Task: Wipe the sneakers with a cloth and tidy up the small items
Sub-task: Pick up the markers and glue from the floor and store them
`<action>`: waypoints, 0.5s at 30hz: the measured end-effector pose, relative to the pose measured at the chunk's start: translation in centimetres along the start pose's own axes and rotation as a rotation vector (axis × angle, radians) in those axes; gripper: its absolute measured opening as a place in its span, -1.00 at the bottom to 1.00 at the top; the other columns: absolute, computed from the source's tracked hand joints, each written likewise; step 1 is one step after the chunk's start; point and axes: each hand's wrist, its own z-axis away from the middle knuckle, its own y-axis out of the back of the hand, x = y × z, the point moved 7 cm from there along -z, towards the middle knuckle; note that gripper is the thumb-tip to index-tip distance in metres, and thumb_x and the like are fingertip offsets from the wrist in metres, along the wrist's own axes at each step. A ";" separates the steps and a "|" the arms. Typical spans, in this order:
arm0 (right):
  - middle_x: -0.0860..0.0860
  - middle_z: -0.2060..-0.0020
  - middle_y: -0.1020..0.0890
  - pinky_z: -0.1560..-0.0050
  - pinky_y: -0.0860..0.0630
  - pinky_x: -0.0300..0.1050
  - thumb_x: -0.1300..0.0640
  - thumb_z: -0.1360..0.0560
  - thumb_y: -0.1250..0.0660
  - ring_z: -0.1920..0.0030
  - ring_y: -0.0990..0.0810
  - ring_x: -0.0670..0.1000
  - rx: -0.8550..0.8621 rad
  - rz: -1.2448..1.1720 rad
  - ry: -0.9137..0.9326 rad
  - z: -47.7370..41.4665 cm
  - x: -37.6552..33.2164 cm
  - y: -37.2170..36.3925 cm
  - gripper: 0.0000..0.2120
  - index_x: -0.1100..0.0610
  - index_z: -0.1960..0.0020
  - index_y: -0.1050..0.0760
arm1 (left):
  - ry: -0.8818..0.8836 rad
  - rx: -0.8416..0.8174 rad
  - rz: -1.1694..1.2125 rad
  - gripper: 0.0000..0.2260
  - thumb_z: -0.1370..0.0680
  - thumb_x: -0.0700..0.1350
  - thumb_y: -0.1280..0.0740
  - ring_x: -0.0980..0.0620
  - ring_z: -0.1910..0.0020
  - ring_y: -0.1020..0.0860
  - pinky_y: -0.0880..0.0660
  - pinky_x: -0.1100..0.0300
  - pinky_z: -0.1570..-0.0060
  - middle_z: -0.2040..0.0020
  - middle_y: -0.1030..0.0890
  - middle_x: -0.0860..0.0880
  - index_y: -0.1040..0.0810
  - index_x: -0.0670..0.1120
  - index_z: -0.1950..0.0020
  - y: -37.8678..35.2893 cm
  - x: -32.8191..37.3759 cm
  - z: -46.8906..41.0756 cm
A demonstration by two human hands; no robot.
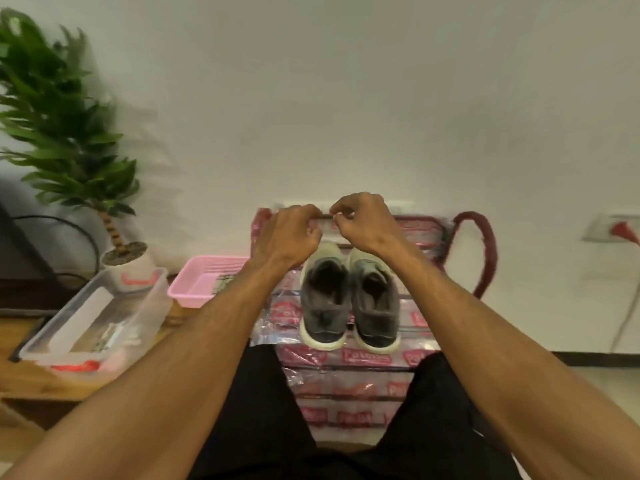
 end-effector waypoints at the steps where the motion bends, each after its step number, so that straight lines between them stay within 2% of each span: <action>1: 0.04 -0.05 -0.69 -0.09 -0.56 -0.11 0.21 -0.46 -0.28 -0.03 -0.64 -0.01 0.019 0.013 -0.011 0.6 1.0 1.0 -0.72 0.15 -0.11 -0.65 | -0.018 -0.018 0.015 -0.71 -0.53 -0.10 -0.28 -0.05 -0.09 -0.60 -0.54 -0.03 -0.12 -0.13 -0.66 -0.04 -0.59 -0.02 -0.23 -0.8 1.2 -0.2; 7: 0.03 -0.04 -0.69 -0.06 -0.57 -0.07 0.20 -0.48 -0.29 -0.01 -0.62 -0.01 0.129 0.095 -0.041 5.4 7.2 6.7 -0.75 0.13 -0.10 -0.66 | -0.106 -0.120 0.106 -0.70 -0.53 -0.04 -0.31 -0.02 -0.10 -0.59 -0.51 0.08 -0.09 -0.12 -0.66 -0.02 -0.57 0.02 -0.26 -6.7 8.9 -1.1; 10: 0.02 -0.02 -0.69 -0.03 -0.55 -0.17 0.21 -0.51 -0.30 0.06 -0.57 -0.12 0.222 0.096 -0.089 8.7 10.6 9.6 -0.76 0.13 -0.12 -0.65 | -0.156 -0.184 0.162 -0.72 -0.52 -0.06 -0.32 -0.01 -0.04 -0.61 -0.53 0.07 -0.04 -0.04 -0.67 0.00 -0.59 0.02 -0.22 -9.6 13.0 -0.6; 12: 0.03 -0.01 -0.69 0.01 -0.56 -0.18 0.22 -0.51 -0.31 0.09 -0.57 -0.10 0.278 0.089 -0.149 11.2 13.2 11.3 -0.77 0.14 -0.12 -0.65 | -0.208 -0.210 0.185 -0.76 -0.52 -0.07 -0.32 0.00 0.04 -0.61 -0.53 0.09 0.03 0.03 -0.67 0.03 -0.61 0.03 -0.18 -11.6 15.8 -0.1; 15: 0.03 -0.04 -0.69 -0.03 -0.59 -0.14 0.21 -0.51 -0.31 0.03 -0.61 -0.07 0.323 0.087 -0.273 15.2 17.6 13.4 -0.78 0.14 -0.12 -0.64 | -0.270 -0.278 0.203 -0.77 -0.53 -0.07 -0.31 0.04 0.11 -0.60 -0.47 0.17 0.10 0.06 -0.67 0.03 -0.61 0.02 -0.18 -14.9 19.6 1.1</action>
